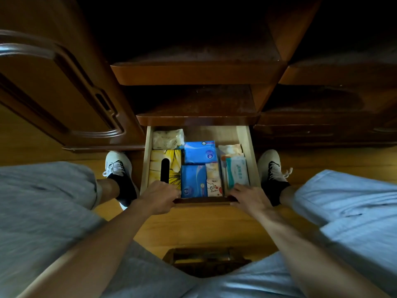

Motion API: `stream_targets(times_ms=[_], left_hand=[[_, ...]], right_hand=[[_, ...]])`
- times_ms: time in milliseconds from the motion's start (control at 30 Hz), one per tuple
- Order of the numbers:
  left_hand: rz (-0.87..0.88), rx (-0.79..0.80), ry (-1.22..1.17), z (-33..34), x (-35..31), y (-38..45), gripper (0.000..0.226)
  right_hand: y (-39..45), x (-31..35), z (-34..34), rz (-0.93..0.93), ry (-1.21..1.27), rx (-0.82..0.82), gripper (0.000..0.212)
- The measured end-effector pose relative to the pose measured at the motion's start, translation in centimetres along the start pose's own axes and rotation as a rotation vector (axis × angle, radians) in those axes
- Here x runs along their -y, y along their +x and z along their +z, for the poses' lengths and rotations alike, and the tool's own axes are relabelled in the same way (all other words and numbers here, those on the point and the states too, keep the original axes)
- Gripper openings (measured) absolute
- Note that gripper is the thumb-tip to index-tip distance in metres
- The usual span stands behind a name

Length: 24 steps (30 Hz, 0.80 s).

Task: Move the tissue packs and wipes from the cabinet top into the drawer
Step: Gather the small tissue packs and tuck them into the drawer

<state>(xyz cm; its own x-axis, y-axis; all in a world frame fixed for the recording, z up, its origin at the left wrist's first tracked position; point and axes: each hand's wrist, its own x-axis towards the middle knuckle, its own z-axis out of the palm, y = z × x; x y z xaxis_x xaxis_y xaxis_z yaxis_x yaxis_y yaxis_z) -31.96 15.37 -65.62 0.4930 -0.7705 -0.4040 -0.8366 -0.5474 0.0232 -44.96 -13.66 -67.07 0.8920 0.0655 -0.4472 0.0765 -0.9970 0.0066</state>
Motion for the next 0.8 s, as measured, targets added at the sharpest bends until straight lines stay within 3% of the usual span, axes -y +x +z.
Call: stream_targets(times_ms=[233,300,367,467,533,600,667,800], left_hand=[[-0.148,-0.183,-0.036,-1.1,1.6,1.6,0.036],[-0.263,-0.202,-0.098,-1.4,1.5,2.4,0.038],[-0.458,-0.326,-0.19,-1.5,0.9,3.0,0.034],[-0.839,-0.546,-0.589,-0.7,0.0,3.2,0.029],[-1.063,-0.534,-1.056,-0.3,0.0,3.7,0.035],[-1.165,-0.485,-1.379,0.0,0.0,4.4,0.038],[-1.16,-0.482,-1.416,0.4,-0.3,4.7,0.038],[-1.041,-0.457,-1.259,0.8,0.7,5.4,0.029]], right_hand=[[3.2,-0.9,-1.5,0.172,0.164,-0.256,0.037],[4.1,-0.7,-1.3,0.27,0.28,-0.351,0.031],[4.7,0.6,-0.9,0.407,0.472,-0.535,0.019],[5.8,3.1,-0.5,0.648,0.892,-0.621,0.019],[7.0,4.2,-0.8,0.821,1.324,-0.52,0.023],[7.7,4.8,-1.1,0.944,1.557,-0.511,0.022],[7.8,5.3,-1.1,0.938,1.469,-0.526,0.018],[8.5,4.2,-1.8,0.768,1.149,-0.456,0.012]])
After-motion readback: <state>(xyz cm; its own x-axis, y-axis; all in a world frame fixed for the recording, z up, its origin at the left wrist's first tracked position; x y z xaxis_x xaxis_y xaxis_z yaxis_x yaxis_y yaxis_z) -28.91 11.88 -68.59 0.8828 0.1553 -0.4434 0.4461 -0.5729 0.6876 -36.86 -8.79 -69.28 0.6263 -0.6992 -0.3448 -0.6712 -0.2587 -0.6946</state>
